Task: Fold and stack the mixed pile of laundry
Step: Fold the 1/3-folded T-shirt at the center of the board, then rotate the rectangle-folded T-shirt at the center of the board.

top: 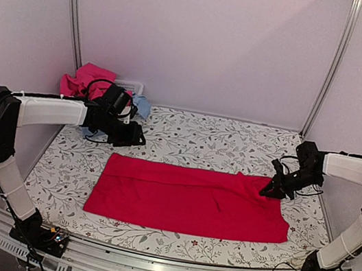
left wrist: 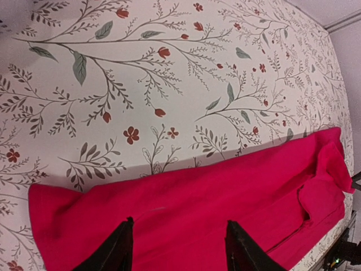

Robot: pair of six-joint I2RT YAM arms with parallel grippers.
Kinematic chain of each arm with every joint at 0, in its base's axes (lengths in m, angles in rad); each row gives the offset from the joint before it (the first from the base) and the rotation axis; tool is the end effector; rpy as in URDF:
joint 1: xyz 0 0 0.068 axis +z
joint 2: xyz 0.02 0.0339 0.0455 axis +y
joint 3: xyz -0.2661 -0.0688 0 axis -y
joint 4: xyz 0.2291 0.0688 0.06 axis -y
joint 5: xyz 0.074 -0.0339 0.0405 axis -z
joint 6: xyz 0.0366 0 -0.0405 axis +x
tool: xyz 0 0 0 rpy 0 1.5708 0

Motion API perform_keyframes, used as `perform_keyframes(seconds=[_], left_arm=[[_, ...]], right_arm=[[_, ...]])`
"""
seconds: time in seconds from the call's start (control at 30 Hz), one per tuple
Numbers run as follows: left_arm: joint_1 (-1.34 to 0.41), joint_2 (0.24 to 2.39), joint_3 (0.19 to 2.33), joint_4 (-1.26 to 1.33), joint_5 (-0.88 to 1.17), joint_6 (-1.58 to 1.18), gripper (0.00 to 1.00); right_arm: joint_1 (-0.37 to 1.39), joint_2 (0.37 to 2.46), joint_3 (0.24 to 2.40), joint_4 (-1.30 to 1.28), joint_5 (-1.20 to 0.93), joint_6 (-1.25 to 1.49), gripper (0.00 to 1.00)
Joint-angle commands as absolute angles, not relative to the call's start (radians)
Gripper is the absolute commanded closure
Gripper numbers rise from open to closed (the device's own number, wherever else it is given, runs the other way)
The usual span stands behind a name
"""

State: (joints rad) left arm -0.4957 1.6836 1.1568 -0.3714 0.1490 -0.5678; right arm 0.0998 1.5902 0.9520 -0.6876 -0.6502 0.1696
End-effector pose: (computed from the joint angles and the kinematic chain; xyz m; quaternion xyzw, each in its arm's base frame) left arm 0.3025 -0.1697 0.2284 -0.0094 0.9416 -0.2274 0.2480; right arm 0.2664 0.0489 0.1912 -0.0062 0.9413 0.3297 0.0722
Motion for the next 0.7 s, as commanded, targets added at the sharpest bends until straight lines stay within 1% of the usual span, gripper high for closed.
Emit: perform_keyframes(seconds=[0.0, 0.17, 0.3, 0.33, 0.4, 0.43, 0.53, 0.67], left_arm=[[-0.5, 1.651, 1.132, -0.359, 0.16, -0.552, 0.45], [-0.501, 1.641, 1.111, -0.352, 0.166, -0.557, 0.45], [-0.501, 1.638, 1.098, -0.353, 0.168, -0.554, 0.45], [-0.501, 1.636, 1.096, -0.354, 0.166, -0.554, 0.45], [-0.501, 1.63, 1.094, -0.357, 0.161, -0.551, 0.45], [-0.5, 1.626, 1.091, -0.359, 0.159, -0.551, 0.45], [-0.502, 1.619, 1.088, -0.366, 0.153, -0.549, 0.45], [-0.501, 1.613, 1.083, -0.374, 0.145, -0.548, 0.45]], right_arm=[[0.151, 1.487, 0.833, -0.727, -0.732, 0.215, 1.0], [0.161, 1.384, 0.721, -0.757, -0.74, 0.243, 1.0], [0.17, 1.365, 0.684, -0.782, -0.735, 0.287, 1.0], [0.172, 1.374, 0.685, -0.791, -0.733, 0.29, 0.97], [0.172, 1.384, 0.704, -0.797, -0.732, 0.287, 0.73], [0.171, 1.382, 0.722, -0.798, -0.724, 0.283, 0.63], [0.172, 1.374, 0.805, -0.815, -0.687, 0.26, 0.54], [0.182, 1.392, 0.887, -0.799, -0.642, 0.244, 0.54]])
